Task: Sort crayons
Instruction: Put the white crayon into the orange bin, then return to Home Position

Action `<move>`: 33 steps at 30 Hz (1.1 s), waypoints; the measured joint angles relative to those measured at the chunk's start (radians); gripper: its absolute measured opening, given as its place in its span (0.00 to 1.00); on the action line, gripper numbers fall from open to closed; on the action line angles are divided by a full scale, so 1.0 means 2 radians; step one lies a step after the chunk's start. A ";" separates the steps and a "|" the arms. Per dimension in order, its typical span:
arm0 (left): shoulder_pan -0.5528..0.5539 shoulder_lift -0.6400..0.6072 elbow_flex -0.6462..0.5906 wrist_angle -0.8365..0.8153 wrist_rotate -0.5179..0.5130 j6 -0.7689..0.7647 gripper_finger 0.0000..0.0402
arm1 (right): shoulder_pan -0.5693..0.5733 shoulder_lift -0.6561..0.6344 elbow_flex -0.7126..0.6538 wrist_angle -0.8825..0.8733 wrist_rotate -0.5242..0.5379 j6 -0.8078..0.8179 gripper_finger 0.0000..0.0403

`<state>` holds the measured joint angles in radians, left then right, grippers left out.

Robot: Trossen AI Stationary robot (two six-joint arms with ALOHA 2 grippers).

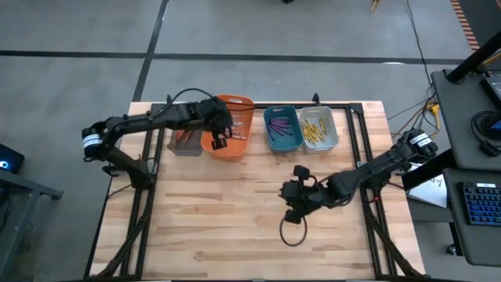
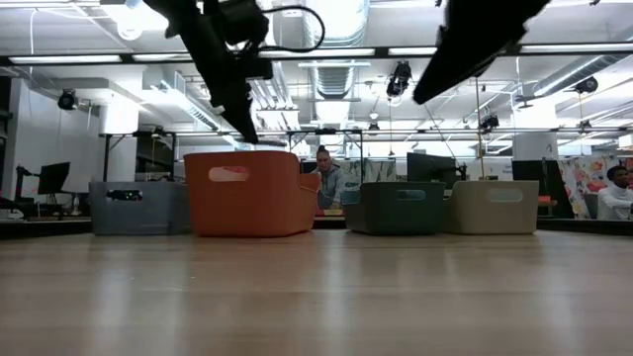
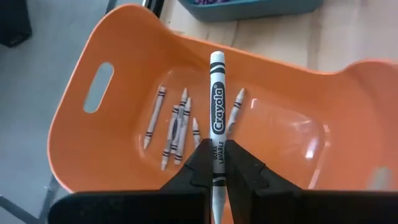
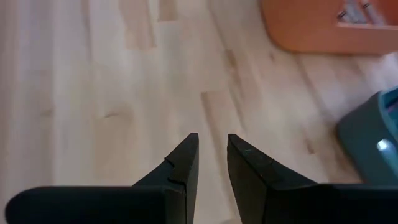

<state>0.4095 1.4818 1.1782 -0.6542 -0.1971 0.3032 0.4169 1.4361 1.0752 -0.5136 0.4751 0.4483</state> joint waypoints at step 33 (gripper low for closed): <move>0.033 0.042 -0.003 0.049 0.061 0.005 0.15 | -0.062 0.000 0.014 0.046 -0.005 -0.148 0.19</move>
<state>0.4755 1.5661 1.1722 -0.5571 -0.0748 0.3137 0.2935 1.4353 1.1032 -0.4209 0.4641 0.1525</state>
